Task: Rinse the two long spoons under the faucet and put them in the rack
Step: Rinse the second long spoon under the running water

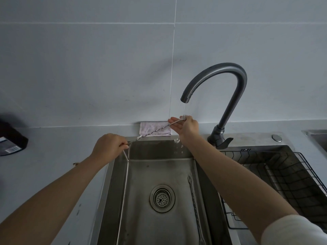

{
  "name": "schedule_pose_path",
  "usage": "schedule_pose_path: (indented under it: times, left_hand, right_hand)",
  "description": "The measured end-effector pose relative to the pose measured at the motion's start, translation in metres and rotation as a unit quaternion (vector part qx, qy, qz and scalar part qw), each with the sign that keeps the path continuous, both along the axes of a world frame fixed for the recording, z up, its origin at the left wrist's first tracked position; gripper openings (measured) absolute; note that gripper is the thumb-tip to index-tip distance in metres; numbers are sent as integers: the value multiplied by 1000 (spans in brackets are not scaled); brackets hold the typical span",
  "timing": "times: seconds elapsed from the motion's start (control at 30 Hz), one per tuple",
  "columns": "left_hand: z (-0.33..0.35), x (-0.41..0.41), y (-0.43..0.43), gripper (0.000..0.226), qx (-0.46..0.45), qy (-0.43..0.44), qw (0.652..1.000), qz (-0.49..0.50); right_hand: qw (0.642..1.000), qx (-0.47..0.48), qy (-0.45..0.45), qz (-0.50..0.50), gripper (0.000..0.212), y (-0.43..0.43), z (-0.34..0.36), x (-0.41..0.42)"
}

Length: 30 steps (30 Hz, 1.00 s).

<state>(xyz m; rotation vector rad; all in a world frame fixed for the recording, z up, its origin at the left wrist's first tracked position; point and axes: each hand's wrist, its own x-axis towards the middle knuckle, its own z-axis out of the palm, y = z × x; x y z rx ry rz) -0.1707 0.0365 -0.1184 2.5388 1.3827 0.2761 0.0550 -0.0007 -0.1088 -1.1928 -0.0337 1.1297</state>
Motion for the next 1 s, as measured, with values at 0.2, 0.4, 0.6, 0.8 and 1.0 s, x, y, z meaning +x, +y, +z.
schedule_pose_path:
  times: [0.2, 0.4, 0.6, 0.8, 1.0]
  left_hand:
    - [-2, 1, 2, 12, 64, -21, 998, -2]
    - [-7, 3, -1, 13, 13, -55, 998, -5]
    - [-9, 7, -4, 14, -28, -78, 997, 9]
    - [-16, 26, -6, 14, -51, -130, 990, 20]
    - [-23, 40, -6, 11, -69, -158, 985, 25]
  right_hand:
    - [998, 34, -60, 1, 22, 0, 1, 3]
    - [995, 69, -66, 15, 17, -3, 2, 7]
    - [998, 45, -49, 21, 45, -4, 9, 10]
    - [992, 100, -71, 37, 18, -1, 7, 14]
    - [986, 72, -135, 66, 29, -3, 10, 17]
